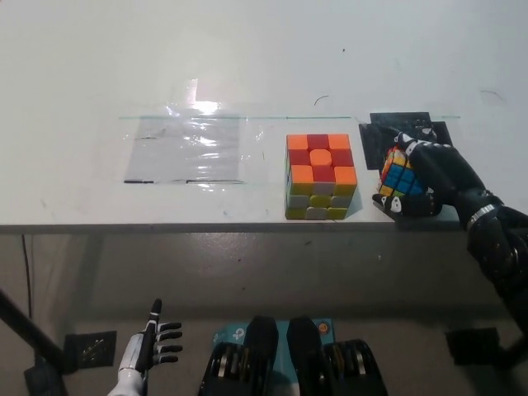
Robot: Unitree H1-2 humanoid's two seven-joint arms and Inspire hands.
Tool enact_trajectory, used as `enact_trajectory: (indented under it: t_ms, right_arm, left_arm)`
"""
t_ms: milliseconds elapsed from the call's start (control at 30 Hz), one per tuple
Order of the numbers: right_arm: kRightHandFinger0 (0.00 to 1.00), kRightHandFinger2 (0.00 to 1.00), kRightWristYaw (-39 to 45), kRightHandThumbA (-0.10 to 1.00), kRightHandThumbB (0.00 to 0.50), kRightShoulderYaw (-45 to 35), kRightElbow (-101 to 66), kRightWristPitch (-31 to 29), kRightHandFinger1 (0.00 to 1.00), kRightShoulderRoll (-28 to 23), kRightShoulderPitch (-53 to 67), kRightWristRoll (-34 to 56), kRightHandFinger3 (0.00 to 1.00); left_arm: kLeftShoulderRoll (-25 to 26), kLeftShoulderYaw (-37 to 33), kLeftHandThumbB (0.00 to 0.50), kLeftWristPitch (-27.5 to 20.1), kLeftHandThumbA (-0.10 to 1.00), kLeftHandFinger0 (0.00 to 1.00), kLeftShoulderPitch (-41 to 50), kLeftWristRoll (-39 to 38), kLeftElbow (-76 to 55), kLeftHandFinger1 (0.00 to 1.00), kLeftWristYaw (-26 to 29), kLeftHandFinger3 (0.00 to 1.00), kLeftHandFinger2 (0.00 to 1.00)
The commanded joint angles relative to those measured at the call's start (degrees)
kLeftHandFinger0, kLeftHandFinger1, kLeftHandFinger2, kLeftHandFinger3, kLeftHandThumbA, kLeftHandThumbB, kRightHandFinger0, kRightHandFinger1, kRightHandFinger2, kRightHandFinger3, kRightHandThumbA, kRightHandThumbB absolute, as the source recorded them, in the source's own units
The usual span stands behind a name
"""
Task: The robot uses its right hand to pick up the small cube kept on the middle on the desk and place it on the bigger cube kept next to it
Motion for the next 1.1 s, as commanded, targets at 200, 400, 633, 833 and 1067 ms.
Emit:
enact_trajectory:
  t_ms: [200, 400, 633, 833, 1067]
  right_arm:
    - [0.00, 0.15, -7.42, -0.10, 0.000, 3.41, 5.56, -7.24, 0.18, 0.84, -2.70, -6.74, 0.05]
    - [0.00, 0.81, -13.08, -0.10, 0.000, 3.56, 7.60, -8.98, 0.47, 1.52, -3.17, -8.96, 0.41]
    - [0.00, 0.74, -17.05, -0.10, 0.021, 2.76, 8.17, -10.13, 0.40, 1.73, -3.02, -9.60, 0.49]
    - [0.00, 0.76, -17.40, -0.10, 0.048, 2.56, 8.63, -10.64, 0.44, 1.51, -3.05, -9.72, 0.49]
    - [0.00, 0.65, -19.09, -0.10, 0.066, 1.35, 8.51, -12.25, 0.34, 1.30, -2.73, -8.89, 0.37]
  left_arm:
    - [0.74, -0.35, 0.218, -0.75, 1.00, 0.65, -1.82, 0.45, -1.67, 0.60, 0.23, 0.60, 0.64]
    - [0.69, -0.12, 0.208, -1.25, 1.00, 0.65, -2.24, 0.07, -1.25, 0.60, 0.13, 0.59, 0.65]
    - [0.89, -0.51, 0.200, -0.92, 1.00, 0.68, -2.19, 0.68, -1.60, 0.64, 0.35, 0.64, 0.70]
    - [0.98, -0.80, 0.197, -2.09, 1.00, 0.69, -2.37, 1.09, -0.69, 0.64, 0.71, 0.63, 0.69]
    - [0.85, -0.45, 0.209, -1.00, 1.00, 0.67, -2.33, 0.58, -1.18, 0.62, 0.40, 0.64, 0.69]
